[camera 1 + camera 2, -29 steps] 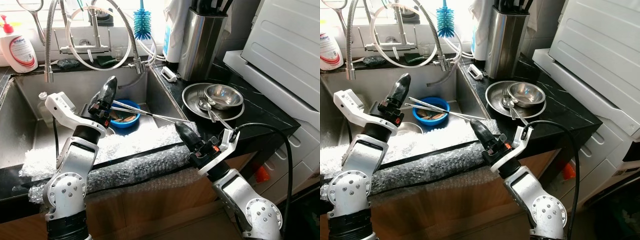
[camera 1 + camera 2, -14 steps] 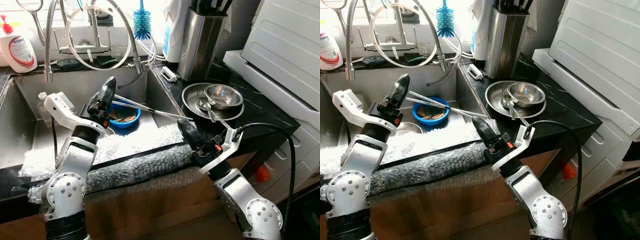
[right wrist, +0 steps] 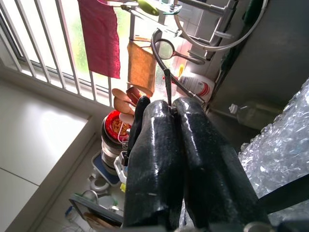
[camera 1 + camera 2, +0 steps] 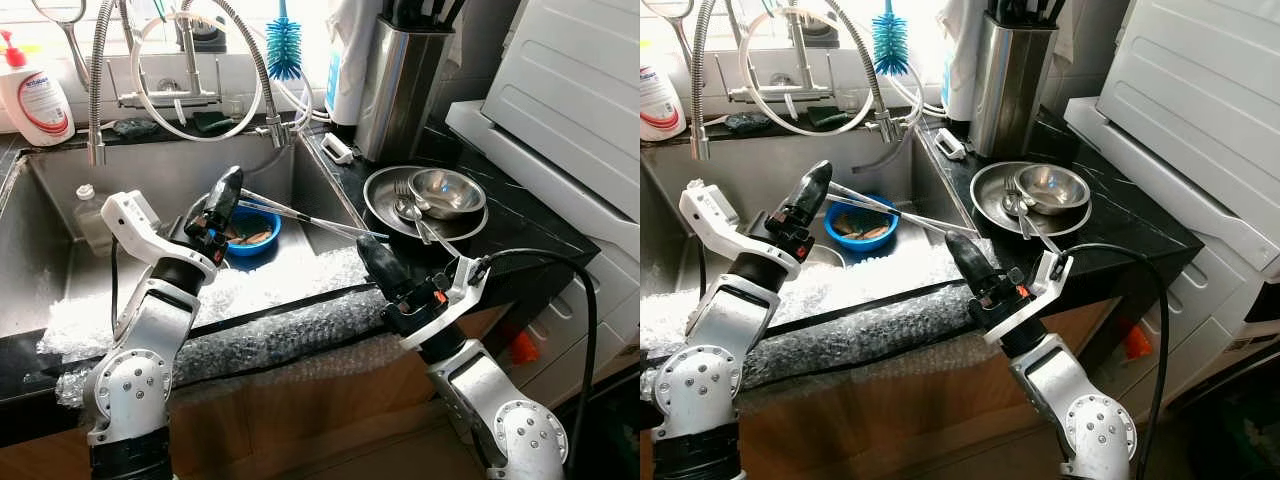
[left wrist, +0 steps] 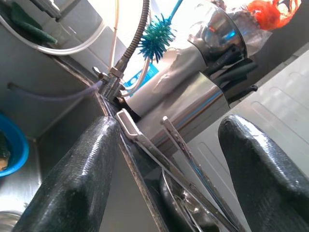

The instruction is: Kitchen organization

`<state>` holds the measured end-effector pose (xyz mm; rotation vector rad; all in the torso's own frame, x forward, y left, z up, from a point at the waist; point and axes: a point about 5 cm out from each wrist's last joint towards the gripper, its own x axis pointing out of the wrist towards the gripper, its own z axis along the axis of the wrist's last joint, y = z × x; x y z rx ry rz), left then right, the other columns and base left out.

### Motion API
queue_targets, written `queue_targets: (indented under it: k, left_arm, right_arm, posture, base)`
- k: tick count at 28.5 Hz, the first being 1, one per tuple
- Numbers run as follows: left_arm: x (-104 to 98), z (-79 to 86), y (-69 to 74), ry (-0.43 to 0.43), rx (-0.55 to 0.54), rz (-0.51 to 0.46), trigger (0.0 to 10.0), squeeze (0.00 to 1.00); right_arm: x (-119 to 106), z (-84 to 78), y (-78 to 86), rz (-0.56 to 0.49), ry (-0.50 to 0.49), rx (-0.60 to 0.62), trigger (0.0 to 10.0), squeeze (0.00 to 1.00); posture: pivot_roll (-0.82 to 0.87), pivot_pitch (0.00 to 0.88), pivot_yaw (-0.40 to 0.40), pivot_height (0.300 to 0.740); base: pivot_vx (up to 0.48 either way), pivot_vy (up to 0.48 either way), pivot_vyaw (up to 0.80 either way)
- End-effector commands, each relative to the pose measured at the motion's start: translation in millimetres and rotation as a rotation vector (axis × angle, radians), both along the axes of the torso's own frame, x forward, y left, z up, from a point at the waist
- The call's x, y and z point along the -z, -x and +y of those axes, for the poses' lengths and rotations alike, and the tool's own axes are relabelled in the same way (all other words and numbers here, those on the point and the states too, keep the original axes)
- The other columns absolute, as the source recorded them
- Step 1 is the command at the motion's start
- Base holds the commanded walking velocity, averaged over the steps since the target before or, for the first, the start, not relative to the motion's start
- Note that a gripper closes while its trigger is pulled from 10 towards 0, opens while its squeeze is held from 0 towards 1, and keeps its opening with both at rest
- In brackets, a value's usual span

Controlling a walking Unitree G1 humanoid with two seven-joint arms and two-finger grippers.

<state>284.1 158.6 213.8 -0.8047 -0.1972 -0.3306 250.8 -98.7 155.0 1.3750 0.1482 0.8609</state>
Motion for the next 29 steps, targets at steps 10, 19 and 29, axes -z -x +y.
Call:
queue_targets:
  k: [10,19,29]
  left_arm:
    - [2.5,-13.5,2.7,-0.008,0.083,0.013,10.0,0.0]
    - [-1.7,-11.7,3.2,0.025,0.078,-0.011,0.0,0.0]
    - [-2.5,-11.4,3.3,0.039,0.072,-0.015,0.0,0.0]
  right_arm:
    - [-5.9,10.2,3.3,-0.018,-0.08,-0.024,10.0,0.0]
    - [-3.9,15.0,4.8,-0.017,-0.043,-0.049,10.0,0.0]
    - [-0.7,17.0,3.3,-0.01,0.022,-0.025,10.0,0.0]
  posture:
    - [-0.03,0.007,-0.091,0.727]
    - [-0.03,0.015,-0.094,0.727]
    - [-0.04,0.017,-0.096,0.727]
  base:
    - [0.0,0.0,0.0]
    - [0.0,0.0,0.0]
    - [0.0,0.0,0.0]
